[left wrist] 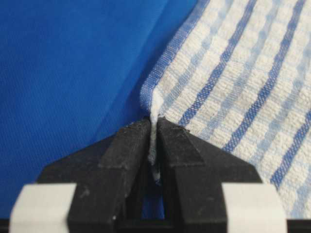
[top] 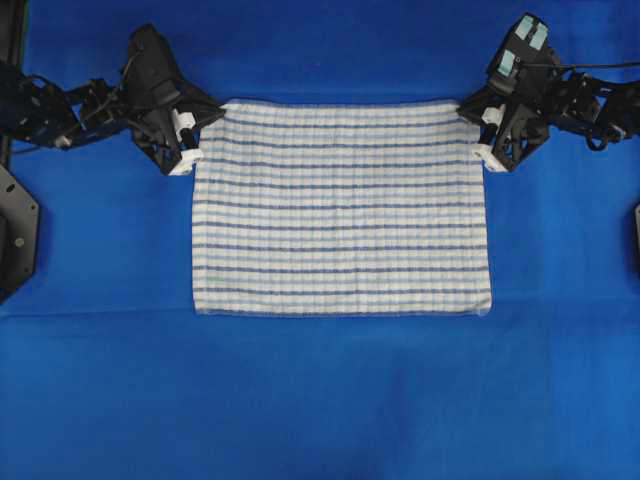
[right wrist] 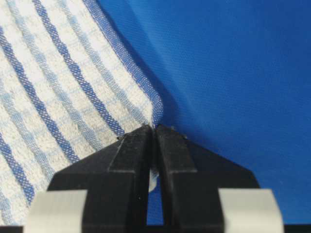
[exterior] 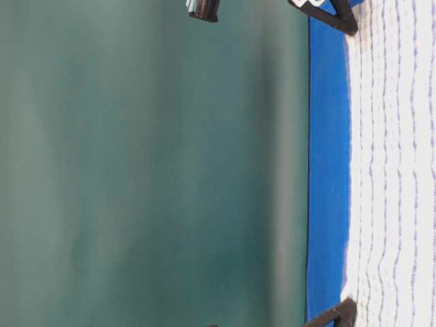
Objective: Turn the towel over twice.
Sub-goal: 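Lift the held corners up and pull the towel away from the table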
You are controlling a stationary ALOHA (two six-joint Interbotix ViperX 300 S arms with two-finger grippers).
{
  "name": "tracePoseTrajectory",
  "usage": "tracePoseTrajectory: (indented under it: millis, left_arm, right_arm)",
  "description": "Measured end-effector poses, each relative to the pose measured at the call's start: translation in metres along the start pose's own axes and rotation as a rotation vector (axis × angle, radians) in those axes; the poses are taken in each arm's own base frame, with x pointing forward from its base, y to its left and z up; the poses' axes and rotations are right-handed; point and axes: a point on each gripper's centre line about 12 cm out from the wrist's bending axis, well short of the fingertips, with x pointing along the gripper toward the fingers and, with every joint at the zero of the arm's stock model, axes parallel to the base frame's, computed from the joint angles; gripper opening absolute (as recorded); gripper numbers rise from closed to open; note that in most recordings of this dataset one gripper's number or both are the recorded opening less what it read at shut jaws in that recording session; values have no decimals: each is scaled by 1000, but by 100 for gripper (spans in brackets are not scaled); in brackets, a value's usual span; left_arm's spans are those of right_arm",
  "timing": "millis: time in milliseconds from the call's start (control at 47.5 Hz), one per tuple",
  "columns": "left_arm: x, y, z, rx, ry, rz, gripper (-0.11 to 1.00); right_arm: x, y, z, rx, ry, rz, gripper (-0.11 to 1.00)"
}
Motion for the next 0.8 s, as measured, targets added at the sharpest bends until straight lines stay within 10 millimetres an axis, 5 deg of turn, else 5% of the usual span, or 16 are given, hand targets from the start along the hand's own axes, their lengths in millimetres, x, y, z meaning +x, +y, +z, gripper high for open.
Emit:
tracePoseTrajectory:
  millis: [463, 799]
  left_arm:
    - [-30, 28, 86, 36, -189, 74, 3]
    - [-63, 48, 149, 62, -385, 147, 3]
  right_arm:
    - [-42, -39, 55, 44, -140, -102, 5]
    - [-85, -55, 114, -24, -248, -159, 5]
